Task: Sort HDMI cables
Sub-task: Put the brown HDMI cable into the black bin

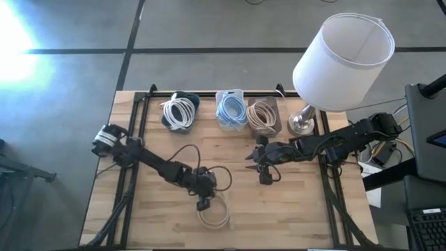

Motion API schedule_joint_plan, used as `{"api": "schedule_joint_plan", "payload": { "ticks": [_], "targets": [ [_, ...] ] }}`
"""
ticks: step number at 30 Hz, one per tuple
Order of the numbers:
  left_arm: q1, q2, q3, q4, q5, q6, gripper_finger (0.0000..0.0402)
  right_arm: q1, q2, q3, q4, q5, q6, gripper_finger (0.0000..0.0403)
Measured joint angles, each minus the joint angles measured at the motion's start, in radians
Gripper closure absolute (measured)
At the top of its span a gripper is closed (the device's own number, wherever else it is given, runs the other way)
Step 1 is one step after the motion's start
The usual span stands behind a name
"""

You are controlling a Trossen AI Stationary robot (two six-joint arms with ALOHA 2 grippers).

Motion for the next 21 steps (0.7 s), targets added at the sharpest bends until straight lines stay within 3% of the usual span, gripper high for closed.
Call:
{"api": "schedule_joint_plan", "payload": {
  "ticks": [3,9,15,21],
  "targets": [
    [0.025,0.000,0.000,0.001,-0.032,0.024,0.0382,0.000,0.000,-0.005,0.006,0.000,0.042,0.0250],
    [0.069,0.001,0.025,-0.010,-0.115,0.064,0.0381,0.001,0.000,-0.046,0.097,-0.001,0.293,0.0257],
    [0.092,0.002,0.079,-0.004,-0.272,0.127,0.0381,0.001,0.000,-0.106,0.171,0.000,0.367,0.0267],
    [0.101,0.002,0.122,0.000,-0.366,0.188,0.0381,0.001,0.000,-0.160,0.216,0.000,0.393,0.0271]
  ]
}}
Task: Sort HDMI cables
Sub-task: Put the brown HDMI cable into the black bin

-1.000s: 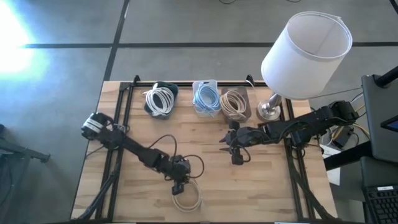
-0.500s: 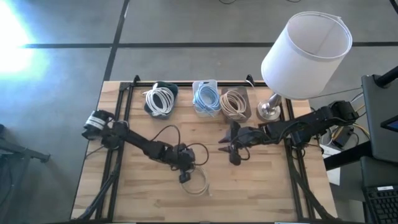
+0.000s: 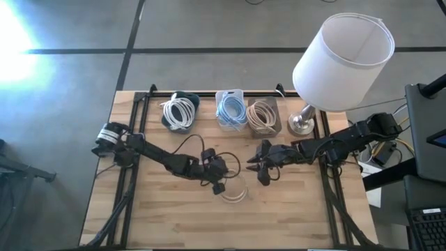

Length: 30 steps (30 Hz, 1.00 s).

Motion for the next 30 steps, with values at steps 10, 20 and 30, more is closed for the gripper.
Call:
{"api": "schedule_joint_plan", "payload": {
  "ticks": [10,20,30],
  "targets": [
    [0.014,0.000,0.057,0.002,-0.132,0.073,0.0381,0.000,0.000,-0.039,0.018,-0.002,0.027,0.0271],
    [0.055,0.000,0.068,0.010,-0.162,0.071,0.0381,0.000,0.000,-0.050,0.018,-0.004,0.027,0.0266],
    [0.056,0.000,0.066,0.130,-0.169,0.172,0.0381,0.000,0.000,-0.062,0.014,-0.002,0.023,0.0266]
  ]
}}
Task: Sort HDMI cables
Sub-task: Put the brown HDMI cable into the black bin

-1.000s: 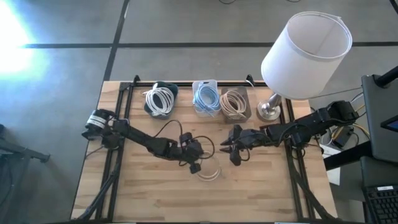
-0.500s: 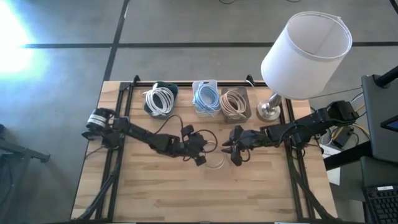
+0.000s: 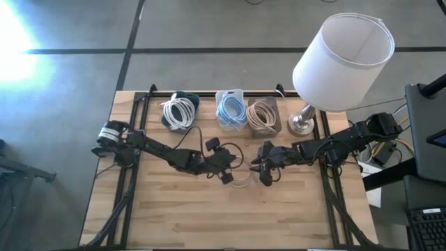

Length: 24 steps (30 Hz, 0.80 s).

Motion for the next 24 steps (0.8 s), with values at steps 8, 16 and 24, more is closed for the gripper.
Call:
{"api": "schedule_joint_plan", "payload": {
  "ticks": [8,16,24],
  "targets": [
    [-0.004,-0.001,0.000,0.009,0.006,0.004,0.0381,0.000,0.000,-0.010,0.003,0.033,0.000,0.0274],
    [-0.014,-0.002,0.002,-0.001,0.012,0.002,0.0381,-0.001,0.000,-0.010,0.002,0.029,-0.004,0.0248],
    [-0.014,-0.002,0.022,0.050,0.010,0.067,0.0381,-0.001,0.000,-0.010,0.001,0.001,-0.004,0.0219]
  ]
}}
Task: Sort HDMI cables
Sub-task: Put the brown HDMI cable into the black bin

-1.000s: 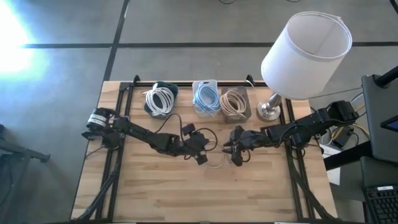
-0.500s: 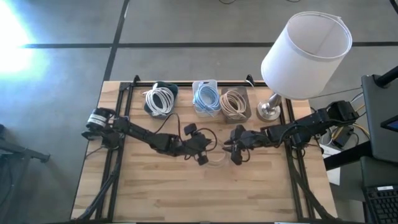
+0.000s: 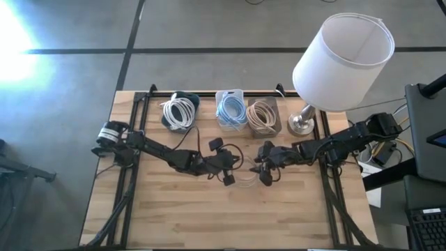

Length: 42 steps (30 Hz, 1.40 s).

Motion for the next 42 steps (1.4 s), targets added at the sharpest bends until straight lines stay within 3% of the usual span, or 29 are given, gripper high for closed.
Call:
{"api": "schedule_joint_plan", "payload": {
  "ticks": [6,18,24,42],
  "targets": [
    [-0.001,0.000,0.009,0.022,-0.001,0.042,0.0381,0.000,0.000,0.000,0.000,0.000,0.001,0.0233],
    [-0.001,0.000,-0.004,-0.002,-0.002,0.040,0.0380,0.000,0.000,-0.002,-0.003,0.017,0.001,0.0344],
    [0.000,0.000,-0.005,-0.004,-0.010,0.039,0.0380,0.001,0.000,-0.002,-0.003,0.075,0.002,0.0337],
    [0.010,0.000,-0.006,-0.007,0.004,0.075,0.0380,0.001,0.000,-0.002,-0.003,0.083,0.008,0.0334]
  ]
}}
